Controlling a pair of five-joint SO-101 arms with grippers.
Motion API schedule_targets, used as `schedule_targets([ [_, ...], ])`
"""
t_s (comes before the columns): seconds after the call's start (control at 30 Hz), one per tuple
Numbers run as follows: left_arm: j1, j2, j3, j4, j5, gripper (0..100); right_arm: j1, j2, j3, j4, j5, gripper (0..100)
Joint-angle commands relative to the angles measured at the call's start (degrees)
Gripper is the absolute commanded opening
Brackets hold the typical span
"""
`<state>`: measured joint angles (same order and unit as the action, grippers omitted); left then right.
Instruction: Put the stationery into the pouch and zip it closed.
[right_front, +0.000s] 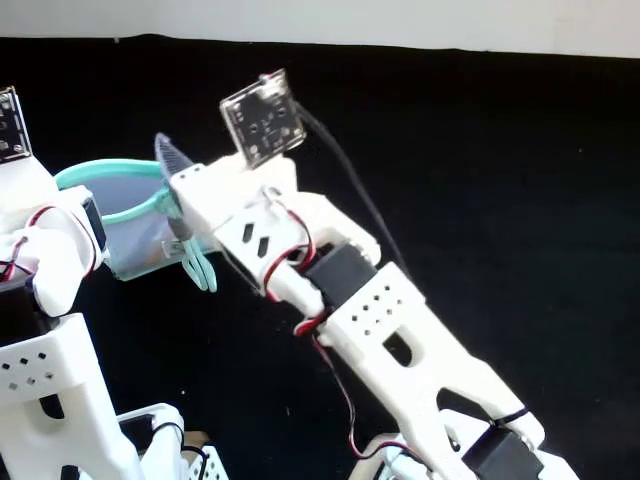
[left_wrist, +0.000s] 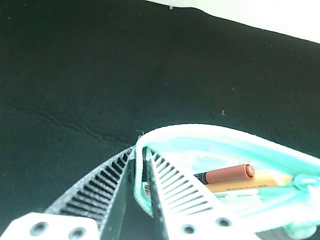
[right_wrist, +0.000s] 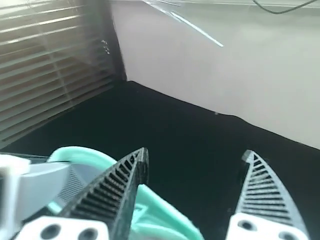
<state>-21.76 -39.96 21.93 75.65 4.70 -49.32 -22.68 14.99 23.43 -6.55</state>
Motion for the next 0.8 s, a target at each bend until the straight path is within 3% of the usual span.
schedule_targets([
  [0.0, -0.1, 1.8, 2.2, 0.1, -0.2, 1, 0.7, -2.8, -0.8, 3.3, 5.7, 28.3],
  [0.33, 0.6, 1.5, 2.2, 0.4, 0.2, 1, 2.7, -8.2, -1.0, 23.3, 14.6, 28.3],
  [0.6, 10.2, 1.4, 1.8, 0.3, 0.2, 1, 12.1, -12.4, -0.9, 36.7, 14.8, 28.3],
  [0.77, 16.0, 1.4, 1.5, -0.1, 0.2, 1, 14.2, -12.9, -0.9, 43.2, 17.2, 28.3],
])
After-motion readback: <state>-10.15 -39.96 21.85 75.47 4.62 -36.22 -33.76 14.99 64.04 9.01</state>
